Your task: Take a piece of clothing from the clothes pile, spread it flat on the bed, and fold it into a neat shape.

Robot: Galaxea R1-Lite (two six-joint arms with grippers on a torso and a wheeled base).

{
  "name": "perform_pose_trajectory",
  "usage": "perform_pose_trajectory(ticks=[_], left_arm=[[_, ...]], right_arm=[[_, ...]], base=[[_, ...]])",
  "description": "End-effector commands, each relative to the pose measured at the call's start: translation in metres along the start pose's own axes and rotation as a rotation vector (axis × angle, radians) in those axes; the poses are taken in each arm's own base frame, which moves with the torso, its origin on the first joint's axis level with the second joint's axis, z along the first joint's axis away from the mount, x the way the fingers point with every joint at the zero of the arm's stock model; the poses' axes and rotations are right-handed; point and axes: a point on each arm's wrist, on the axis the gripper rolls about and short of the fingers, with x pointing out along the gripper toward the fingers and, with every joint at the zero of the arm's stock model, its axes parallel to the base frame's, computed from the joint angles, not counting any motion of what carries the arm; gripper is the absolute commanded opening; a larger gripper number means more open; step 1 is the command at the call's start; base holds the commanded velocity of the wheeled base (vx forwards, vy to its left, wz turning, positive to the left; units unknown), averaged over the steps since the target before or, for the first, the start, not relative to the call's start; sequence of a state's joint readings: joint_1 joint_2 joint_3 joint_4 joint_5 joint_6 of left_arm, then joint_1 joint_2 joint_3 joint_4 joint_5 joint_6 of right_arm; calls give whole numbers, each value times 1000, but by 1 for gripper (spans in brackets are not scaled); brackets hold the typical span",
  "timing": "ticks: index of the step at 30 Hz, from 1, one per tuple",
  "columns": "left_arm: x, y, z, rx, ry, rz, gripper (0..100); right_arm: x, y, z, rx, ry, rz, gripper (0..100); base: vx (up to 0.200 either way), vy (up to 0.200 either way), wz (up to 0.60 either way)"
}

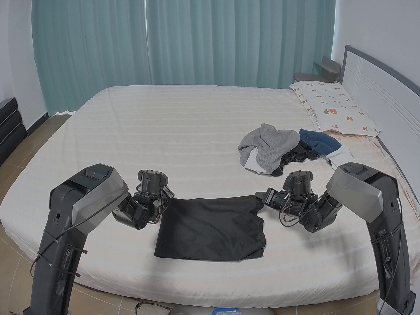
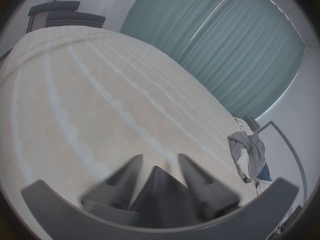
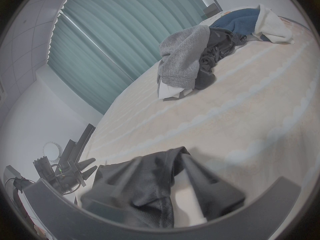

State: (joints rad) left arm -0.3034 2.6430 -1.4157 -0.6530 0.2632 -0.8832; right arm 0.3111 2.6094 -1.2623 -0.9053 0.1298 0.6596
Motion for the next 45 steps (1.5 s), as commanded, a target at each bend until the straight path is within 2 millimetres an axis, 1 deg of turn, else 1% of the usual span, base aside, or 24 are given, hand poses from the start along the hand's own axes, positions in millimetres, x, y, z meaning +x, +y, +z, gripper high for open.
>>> perform_pose_trajectory(ticks=[1,4,6,10,15,17,19,21,22,26,31,35,45], left_arm=[[0,1,0,-1,-1,2,100],[0,0,0,0,-1,0,100],[0,0,0,0,-1,0,100],[0,1,0,-1,-2,1,100],[0,1,0,-1,0,0,100],[0,0,0,0,1,-1,100],[0,0,0,0,1,-1,100],[0,1,0,-1,0,0,100],[0,1,0,-1,0,0,100],[0,0,0,-2,1,-1,100],[0,0,0,-2,1,-1,100],[0,0,0,-2,1,-1,100],[0,0,0,-2,1,-1,100]], right_arm=[[-18,3,8,8,16,-6,100],[-28,-2,5,17,69,-3,100],[-31,-3,0,22,98,3,100],[-31,-2,0,29,131,1,100],[-35,6,-3,25,188,-8,100],[-38,13,-9,5,222,20,100],[-39,16,-17,-7,244,22,100],[-41,21,-27,-37,273,25,100],[-44,22,-30,-45,283,23,100],[-55,22,-31,-51,299,12,100],[-73,19,-38,-46,333,-10,100],[-81,22,-43,-69,362,-7,100],[-78,23,-58,-101,400,-10,100]], base=[[0,0,0],[0,0,0],[0,0,0],[0,0,0],[0,0,0],[0,0,0],[0,0,0],[0,0,0],[0,0,0],[0,0,0],[0,0,0],[0,0,0],[0,0,0]])
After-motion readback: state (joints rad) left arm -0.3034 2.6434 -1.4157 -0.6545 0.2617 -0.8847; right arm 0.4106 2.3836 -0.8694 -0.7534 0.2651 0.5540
